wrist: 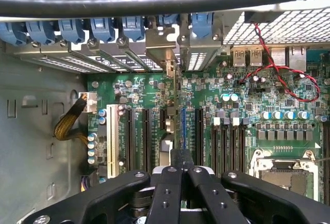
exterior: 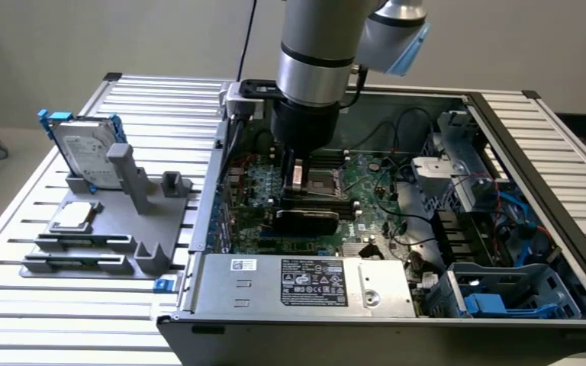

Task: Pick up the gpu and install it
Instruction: 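Press down on the gpu until it lock into place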

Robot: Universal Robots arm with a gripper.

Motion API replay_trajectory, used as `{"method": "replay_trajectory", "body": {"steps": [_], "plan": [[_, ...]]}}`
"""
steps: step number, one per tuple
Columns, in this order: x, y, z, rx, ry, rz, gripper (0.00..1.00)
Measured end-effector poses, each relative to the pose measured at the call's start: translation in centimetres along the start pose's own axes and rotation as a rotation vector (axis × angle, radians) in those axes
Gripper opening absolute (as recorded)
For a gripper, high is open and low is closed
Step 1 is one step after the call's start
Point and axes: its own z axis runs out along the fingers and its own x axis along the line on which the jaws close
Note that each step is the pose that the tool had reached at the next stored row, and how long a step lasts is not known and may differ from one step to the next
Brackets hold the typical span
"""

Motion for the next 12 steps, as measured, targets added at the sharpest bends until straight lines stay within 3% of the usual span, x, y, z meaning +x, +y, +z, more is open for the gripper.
{"method": "replay_trajectory", "body": {"steps": [12], "plan": [[-0.19, 0.01, 0.26, 0.0001, 0.0005, 0.0, 0.11]]}}
